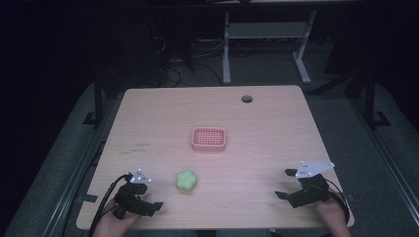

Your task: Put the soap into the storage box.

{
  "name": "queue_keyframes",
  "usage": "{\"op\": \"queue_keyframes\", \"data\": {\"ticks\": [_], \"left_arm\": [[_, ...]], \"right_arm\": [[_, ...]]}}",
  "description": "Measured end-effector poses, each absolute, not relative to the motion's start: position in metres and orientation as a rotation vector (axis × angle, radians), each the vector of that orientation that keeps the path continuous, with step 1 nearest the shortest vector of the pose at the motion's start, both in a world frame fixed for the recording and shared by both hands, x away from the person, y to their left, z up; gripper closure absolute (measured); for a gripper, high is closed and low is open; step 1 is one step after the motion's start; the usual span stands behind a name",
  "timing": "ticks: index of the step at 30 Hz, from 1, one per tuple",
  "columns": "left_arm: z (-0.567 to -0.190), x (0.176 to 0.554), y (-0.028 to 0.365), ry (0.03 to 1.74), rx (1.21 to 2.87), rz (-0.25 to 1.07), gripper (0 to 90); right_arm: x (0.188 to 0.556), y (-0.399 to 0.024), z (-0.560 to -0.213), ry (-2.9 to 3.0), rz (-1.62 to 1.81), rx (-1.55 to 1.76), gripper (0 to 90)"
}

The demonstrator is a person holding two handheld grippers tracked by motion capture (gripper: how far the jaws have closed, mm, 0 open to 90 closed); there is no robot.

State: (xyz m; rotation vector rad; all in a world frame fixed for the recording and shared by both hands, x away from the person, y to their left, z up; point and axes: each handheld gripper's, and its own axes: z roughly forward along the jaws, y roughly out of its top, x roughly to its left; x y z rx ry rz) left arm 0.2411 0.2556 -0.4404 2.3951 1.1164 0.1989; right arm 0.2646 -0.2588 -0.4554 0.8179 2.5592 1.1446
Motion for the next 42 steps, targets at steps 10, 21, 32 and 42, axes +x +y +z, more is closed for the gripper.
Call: {"op": "queue_keyframes", "data": {"ticks": [10,21,32,42], "left_arm": [[-0.437,0.241,0.248,1.097,2.387,0.198,18.7],[-0.436,0.247,0.231,1.055,2.422,0.19,18.6],[-0.428,0.254,0.217,1.024,2.453,0.19,18.6],[-0.424,0.264,0.2,1.005,2.488,0.189,18.6]], "right_arm": [[0.263,-0.256,-0.455,2.57,1.138,0.815,13.8],[0.263,-0.257,-0.456,2.567,1.144,0.817,13.8],[0.264,-0.258,-0.456,2.565,1.143,0.825,13.8],[0.263,-0.258,-0.456,2.564,1.148,0.816,13.8]]}}
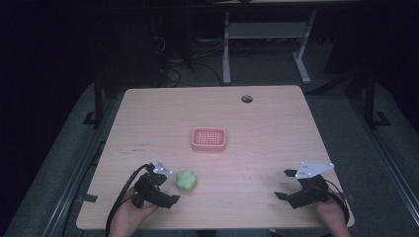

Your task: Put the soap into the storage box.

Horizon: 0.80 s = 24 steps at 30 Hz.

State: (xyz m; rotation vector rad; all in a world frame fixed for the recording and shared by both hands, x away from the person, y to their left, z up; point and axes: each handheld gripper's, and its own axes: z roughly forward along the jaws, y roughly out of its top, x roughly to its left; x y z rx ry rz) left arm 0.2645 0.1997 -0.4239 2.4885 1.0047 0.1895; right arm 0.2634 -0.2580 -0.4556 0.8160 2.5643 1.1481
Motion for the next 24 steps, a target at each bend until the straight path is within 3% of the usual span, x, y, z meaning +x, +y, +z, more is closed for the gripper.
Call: {"op": "queue_keyframes", "data": {"ticks": [24], "left_arm": [[-0.419,0.291,0.159,1.037,2.554,0.206,19.5]], "right_arm": [[0.262,-0.257,-0.454,2.563,1.163,0.813,13.8]]}}
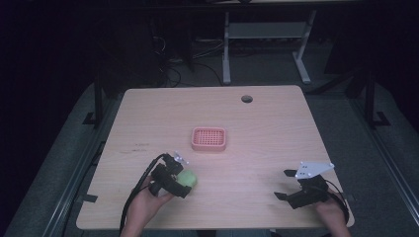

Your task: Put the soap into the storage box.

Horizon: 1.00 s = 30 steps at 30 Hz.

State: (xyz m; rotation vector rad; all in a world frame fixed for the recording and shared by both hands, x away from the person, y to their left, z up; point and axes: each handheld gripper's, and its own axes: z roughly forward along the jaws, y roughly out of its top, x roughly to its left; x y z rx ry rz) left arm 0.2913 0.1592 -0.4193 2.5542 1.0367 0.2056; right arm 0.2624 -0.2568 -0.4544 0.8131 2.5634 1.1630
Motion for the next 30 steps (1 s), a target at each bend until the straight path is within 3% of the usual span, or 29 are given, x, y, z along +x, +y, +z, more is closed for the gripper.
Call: {"op": "queue_keyframes", "data": {"ticks": [30], "left_arm": [[-0.438,0.311,0.14,1.136,2.602,0.161,23.1]], "right_arm": [[0.262,-0.257,-0.454,2.562,1.171,0.805,13.8]]}}
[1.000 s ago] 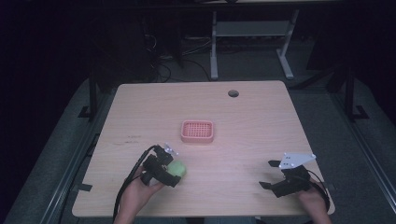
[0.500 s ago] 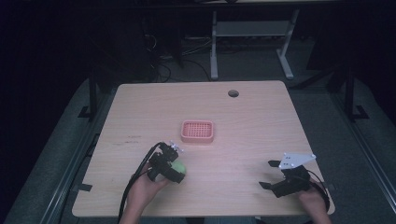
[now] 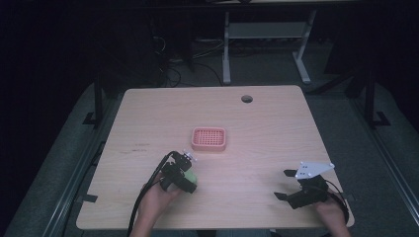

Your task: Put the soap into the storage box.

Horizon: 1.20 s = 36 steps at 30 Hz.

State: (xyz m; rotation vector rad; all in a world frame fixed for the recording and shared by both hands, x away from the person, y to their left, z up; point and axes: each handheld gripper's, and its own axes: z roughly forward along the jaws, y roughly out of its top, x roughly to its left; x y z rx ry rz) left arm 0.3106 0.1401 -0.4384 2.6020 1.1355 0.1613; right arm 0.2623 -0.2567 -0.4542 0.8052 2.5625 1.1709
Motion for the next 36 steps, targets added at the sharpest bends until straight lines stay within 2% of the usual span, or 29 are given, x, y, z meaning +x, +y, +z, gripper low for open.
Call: {"op": "queue_keyframes", "data": {"ticks": [36], "left_arm": [[-0.4395,0.3133,0.139,1.134,2.604,0.14,25.0]], "right_arm": [[0.262,-0.257,-0.4537,2.559,1.171,0.81,13.8]]}}
